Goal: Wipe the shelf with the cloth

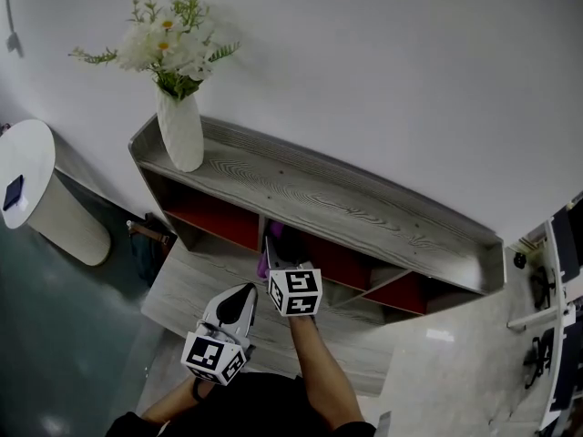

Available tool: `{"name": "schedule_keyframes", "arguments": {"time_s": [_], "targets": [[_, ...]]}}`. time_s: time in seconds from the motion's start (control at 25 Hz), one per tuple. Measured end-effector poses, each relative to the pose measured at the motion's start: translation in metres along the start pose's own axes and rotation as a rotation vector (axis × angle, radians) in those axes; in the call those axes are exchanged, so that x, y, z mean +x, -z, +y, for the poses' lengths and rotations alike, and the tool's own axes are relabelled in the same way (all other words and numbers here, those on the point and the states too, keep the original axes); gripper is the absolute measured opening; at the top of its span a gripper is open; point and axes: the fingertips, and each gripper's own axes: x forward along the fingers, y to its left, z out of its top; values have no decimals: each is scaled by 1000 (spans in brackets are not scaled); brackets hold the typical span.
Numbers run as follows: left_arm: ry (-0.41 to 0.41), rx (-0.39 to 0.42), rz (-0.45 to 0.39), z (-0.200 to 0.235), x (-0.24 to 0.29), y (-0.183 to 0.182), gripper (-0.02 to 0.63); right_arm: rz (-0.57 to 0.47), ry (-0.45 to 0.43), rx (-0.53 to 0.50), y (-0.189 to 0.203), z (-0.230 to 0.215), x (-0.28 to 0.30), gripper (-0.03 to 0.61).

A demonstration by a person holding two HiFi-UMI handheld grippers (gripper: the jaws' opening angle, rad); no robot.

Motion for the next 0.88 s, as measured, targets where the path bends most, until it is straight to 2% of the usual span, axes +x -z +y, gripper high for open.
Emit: {"name": "schedule_keyframes", "arguments": {"time_s": [0.36, 0.88], "targets": [[-8, -6, 6, 7, -3, 3, 5, -75, -19, -12, -25, 14, -16, 63], [-17, -18, 27, 15, 5, 10, 5, -102, -8, -28, -33, -8, 4, 63]]}}
